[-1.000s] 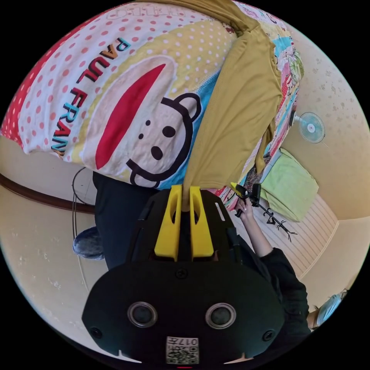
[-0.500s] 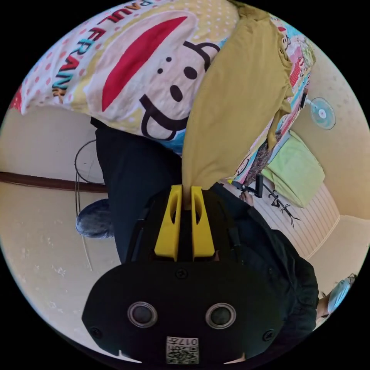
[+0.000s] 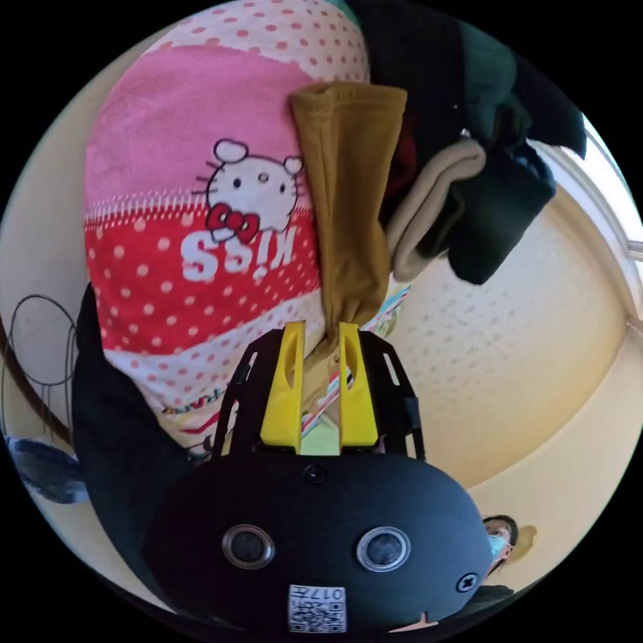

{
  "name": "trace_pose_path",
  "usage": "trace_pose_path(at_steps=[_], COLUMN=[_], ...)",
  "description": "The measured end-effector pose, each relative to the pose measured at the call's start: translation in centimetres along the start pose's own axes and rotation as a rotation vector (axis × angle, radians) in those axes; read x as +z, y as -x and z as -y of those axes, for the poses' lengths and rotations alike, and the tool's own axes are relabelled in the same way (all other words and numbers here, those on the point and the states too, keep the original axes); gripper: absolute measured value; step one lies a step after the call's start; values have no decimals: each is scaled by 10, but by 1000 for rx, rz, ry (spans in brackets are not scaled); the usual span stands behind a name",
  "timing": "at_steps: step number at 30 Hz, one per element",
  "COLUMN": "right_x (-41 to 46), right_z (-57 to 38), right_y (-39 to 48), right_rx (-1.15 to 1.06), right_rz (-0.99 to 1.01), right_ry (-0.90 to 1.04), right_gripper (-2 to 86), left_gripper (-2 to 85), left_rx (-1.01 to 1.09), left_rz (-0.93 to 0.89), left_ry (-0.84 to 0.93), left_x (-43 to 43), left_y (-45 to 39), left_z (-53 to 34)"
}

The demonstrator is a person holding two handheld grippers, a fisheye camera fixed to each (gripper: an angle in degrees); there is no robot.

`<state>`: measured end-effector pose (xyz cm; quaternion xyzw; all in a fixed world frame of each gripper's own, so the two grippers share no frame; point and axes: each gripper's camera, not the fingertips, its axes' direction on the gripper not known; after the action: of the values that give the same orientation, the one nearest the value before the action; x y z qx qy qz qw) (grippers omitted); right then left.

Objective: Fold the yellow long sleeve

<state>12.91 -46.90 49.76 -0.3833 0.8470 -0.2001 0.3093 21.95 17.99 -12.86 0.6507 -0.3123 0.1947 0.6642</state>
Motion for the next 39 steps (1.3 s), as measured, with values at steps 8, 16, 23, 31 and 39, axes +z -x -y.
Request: trace_pose_path(at_steps=[8,16,23,31,39], right_x=[-13,20,32,32,27], right_z=[85,116,125,105,75], right_y=[94,70,156,160,138], right_rx=[-128,251,511,785,544], right_rz=[-45,193,-130,89,367], right_ry=[-63,-156,-316,-469,-542], right_gripper=[6,4,3,4,4], left_gripper=[70,36,35,35,78], left_rx=[-161,-127,234,887,1080], left_rz=[93,-60,-110,172,288], left_ry=[-201,-230,-262,23,618], left_x=[-17,-39,-61,138,491], left_y=[3,40,-23,-146,-46], left_z=[85,67,-51,-234,-388])
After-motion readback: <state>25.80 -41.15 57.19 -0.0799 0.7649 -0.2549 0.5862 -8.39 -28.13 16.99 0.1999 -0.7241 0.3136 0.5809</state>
